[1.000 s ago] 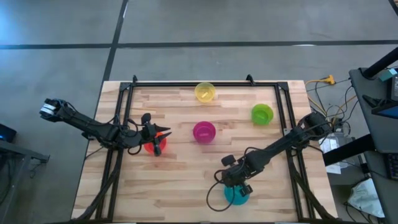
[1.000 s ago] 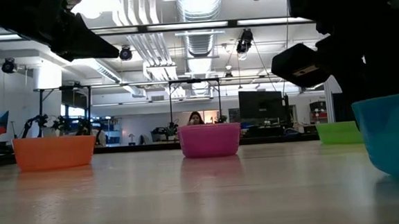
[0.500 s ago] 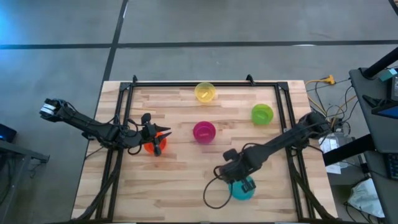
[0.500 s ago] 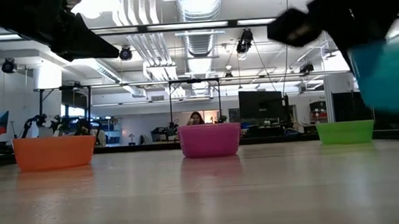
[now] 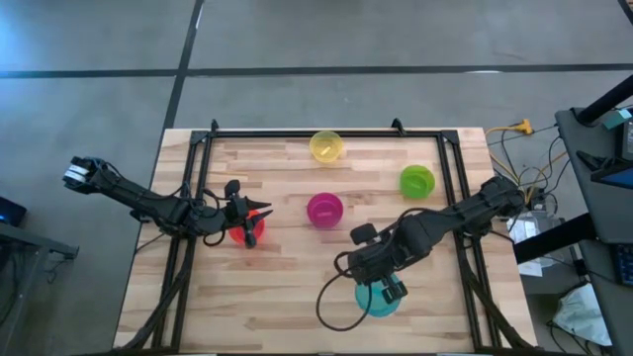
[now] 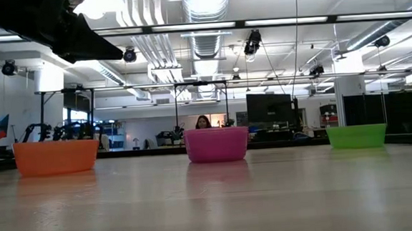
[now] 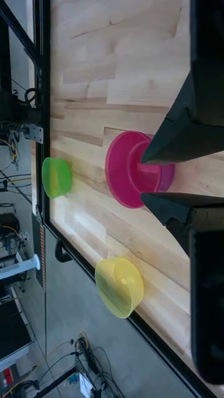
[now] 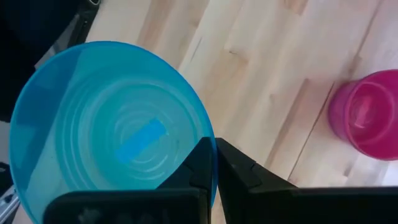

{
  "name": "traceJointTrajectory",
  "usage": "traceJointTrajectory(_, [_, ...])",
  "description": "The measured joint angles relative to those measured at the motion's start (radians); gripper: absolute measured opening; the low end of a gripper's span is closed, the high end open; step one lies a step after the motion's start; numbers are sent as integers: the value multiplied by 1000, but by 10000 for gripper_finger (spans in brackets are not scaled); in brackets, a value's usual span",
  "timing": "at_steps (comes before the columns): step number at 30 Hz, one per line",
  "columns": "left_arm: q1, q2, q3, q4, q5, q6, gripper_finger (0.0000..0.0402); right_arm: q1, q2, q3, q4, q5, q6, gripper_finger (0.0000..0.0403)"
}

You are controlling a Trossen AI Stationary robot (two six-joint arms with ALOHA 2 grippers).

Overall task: Nest bowls inside each other
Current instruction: Stack the blue bowl on top of the pink bowl

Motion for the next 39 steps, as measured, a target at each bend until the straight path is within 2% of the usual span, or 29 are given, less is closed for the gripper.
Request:
traceJointTrajectory(5, [0, 0, 0, 0, 0, 0, 67, -25, 0, -8, -2, 14, -24, 9])
traceJointTrajectory(12, [0, 8, 0, 0, 0, -1, 67, -145, 0, -15, 13, 12, -100, 9])
traceJointTrajectory(17, [0, 29, 0, 0, 0, -1, 67, -276, 0, -16, 56, -44, -210, 9])
traceJointTrajectory(25, [1, 65, 0, 1, 0, 22, 67, -529, 0, -17, 228, -86, -343, 9])
traceJointTrajectory(31, [1, 86, -1, -1, 0, 28, 67, -683, 0, -17, 254, -101, -318, 9])
traceJointTrajectory(35, [1, 91, -1, 0, 0, 47, 67, -747, 15, -19, 260, -98, -187, 9])
traceJointTrajectory(39, [1, 90, -1, 4, -4, 51, 67, -764, 47, -19, 258, -102, -67, 9])
